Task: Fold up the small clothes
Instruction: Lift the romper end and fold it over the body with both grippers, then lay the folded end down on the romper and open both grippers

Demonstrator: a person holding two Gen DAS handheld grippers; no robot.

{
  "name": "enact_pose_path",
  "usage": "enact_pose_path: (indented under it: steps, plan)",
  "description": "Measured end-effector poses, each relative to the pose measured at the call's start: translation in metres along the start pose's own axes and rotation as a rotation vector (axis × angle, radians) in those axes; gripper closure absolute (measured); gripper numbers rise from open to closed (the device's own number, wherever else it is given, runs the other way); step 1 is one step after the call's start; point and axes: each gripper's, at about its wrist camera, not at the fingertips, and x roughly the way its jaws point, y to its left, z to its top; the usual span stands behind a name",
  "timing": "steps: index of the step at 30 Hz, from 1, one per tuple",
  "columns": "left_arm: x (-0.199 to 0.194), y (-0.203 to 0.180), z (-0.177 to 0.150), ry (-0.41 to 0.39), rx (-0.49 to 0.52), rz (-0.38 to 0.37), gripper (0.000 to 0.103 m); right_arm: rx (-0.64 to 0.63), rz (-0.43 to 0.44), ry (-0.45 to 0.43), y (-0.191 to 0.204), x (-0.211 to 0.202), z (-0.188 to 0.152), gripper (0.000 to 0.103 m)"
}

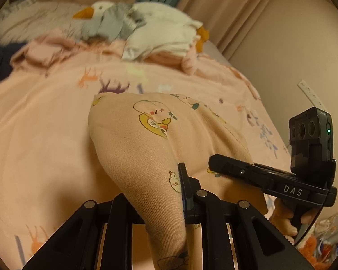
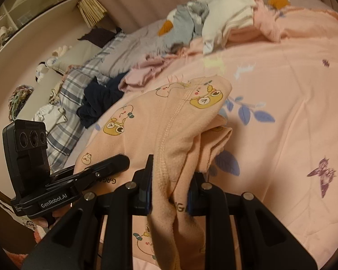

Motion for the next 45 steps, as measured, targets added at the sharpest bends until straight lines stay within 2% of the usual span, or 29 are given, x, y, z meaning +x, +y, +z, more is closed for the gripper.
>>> enact_pose_path:
  steps: [7,13,17,21,28,35,38,41,42,45]
  plan:
    - [0.037,0.032,-0.028,0.129,-0.094,-0.012,0.087,0.07,-0.025,0.153,-0.028,0.053,-0.026,0.08]
    - [0.041,0.035,-0.035,0.139,-0.103,-0.014,0.086,0.11,-0.008,0.173,-0.041,0.057,-0.036,0.079]
    - [0.051,0.042,-0.04,0.159,-0.115,0.005,0.079,0.087,-0.056,0.191,-0.04,0.063,-0.04,0.077]
    - [0.051,0.052,-0.043,0.15,-0.166,-0.033,0.079,0.087,-0.065,0.19,-0.043,0.066,-0.043,0.077]
    - [0.053,0.04,-0.045,0.123,-0.09,0.034,0.078,0.075,-0.082,0.189,-0.044,0.069,-0.046,0.078]
    - [0.055,0.045,-0.043,0.127,-0.114,0.023,0.078,0.087,-0.084,0.168,-0.045,0.069,-0.051,0.078]
    - [0.054,0.042,-0.04,0.124,-0.105,0.043,0.078,0.09,-0.089,0.161,-0.044,0.069,-0.051,0.078]
    - [0.05,0.025,-0.038,0.093,-0.022,0.121,0.078,0.117,-0.08,0.144,-0.043,0.064,-0.05,0.079]
    - [0.048,0.014,-0.036,0.076,0.038,0.162,0.079,0.113,-0.08,0.133,-0.041,0.061,-0.05,0.08]
    - [0.044,-0.004,-0.026,0.028,0.132,0.218,0.081,0.058,-0.107,0.107,-0.028,0.053,-0.044,0.081]
